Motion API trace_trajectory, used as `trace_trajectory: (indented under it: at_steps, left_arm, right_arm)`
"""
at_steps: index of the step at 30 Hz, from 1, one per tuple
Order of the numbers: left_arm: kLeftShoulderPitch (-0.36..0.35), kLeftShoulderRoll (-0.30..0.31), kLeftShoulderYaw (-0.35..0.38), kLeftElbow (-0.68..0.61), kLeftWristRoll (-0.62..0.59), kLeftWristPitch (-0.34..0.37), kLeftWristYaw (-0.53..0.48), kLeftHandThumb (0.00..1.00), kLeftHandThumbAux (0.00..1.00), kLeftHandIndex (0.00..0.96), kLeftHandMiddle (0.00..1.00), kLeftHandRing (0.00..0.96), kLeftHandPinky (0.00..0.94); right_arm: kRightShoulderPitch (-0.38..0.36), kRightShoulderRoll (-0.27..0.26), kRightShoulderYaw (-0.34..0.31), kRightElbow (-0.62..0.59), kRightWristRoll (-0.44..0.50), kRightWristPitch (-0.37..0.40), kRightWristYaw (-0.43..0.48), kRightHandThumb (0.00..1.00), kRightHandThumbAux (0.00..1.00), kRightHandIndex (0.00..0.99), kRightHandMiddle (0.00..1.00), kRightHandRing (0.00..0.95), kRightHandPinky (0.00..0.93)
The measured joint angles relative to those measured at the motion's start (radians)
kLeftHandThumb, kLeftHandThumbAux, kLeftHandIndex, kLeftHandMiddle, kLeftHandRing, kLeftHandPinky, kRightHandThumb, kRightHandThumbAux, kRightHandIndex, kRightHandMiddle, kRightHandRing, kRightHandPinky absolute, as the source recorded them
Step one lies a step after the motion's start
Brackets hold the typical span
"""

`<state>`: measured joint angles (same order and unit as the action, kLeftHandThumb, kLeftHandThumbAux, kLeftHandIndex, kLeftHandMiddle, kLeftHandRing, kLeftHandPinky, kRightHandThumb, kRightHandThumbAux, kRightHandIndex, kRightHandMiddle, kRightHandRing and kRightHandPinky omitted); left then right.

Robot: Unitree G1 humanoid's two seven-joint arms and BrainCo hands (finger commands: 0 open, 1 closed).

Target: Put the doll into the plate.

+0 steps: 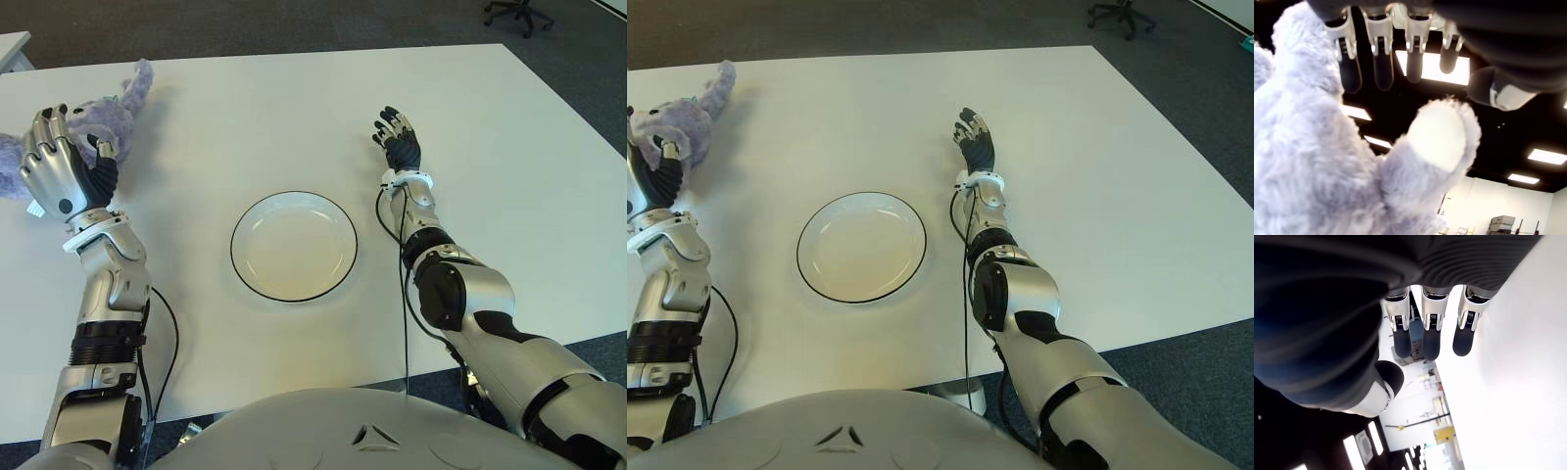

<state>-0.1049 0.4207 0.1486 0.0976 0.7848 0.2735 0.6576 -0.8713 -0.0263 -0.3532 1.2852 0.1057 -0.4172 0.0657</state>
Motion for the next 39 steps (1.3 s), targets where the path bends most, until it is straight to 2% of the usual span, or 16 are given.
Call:
trace_trajectory:
  at_steps: [13, 22, 26, 32, 39]
  left_arm:
    - [-0.040, 0.044, 0.004, 0.088, -0.060, -0.103, 0.003, 0.669, 0.347, 0.141, 0.156, 0.167, 0.214]
    - [-0.051, 0.063, 0.004, 0.116, -0.082, -0.126, 0.003, 0.684, 0.363, 0.149, 0.164, 0.180, 0.239]
    - [-0.062, 0.071, 0.004, 0.124, -0.100, -0.136, 0.002, 0.682, 0.366, 0.156, 0.177, 0.193, 0.248]
    - [-0.074, 0.081, 0.003, 0.141, -0.118, -0.154, 0.002, 0.667, 0.353, 0.168, 0.182, 0.192, 0.223]
    - [-0.074, 0.095, 0.000, 0.151, -0.141, -0.190, -0.012, 0.659, 0.352, 0.202, 0.196, 0.205, 0.258]
  right_arm:
    - [-0.001, 0.006, -0.004, 0.000, 0.001, -0.001, -0.002, 0.737, 0.805, 0.171, 0.132, 0.114, 0.139]
    - [-0.002, 0.007, -0.003, 0.000, 0.001, -0.002, -0.002, 0.731, 0.806, 0.174, 0.137, 0.118, 0.144]
    - [-0.002, 0.007, -0.004, 0.001, 0.001, -0.002, -0.002, 0.698, 0.788, 0.183, 0.142, 0.121, 0.144]
    - [-0.002, 0.008, 0.001, 0.001, -0.002, -0.009, -0.011, 0.675, 0.769, 0.183, 0.145, 0.126, 0.160]
    - [-0.003, 0.009, 0.002, 0.000, -0.001, -0.012, -0.011, 0.716, 0.780, 0.174, 0.143, 0.128, 0.153]
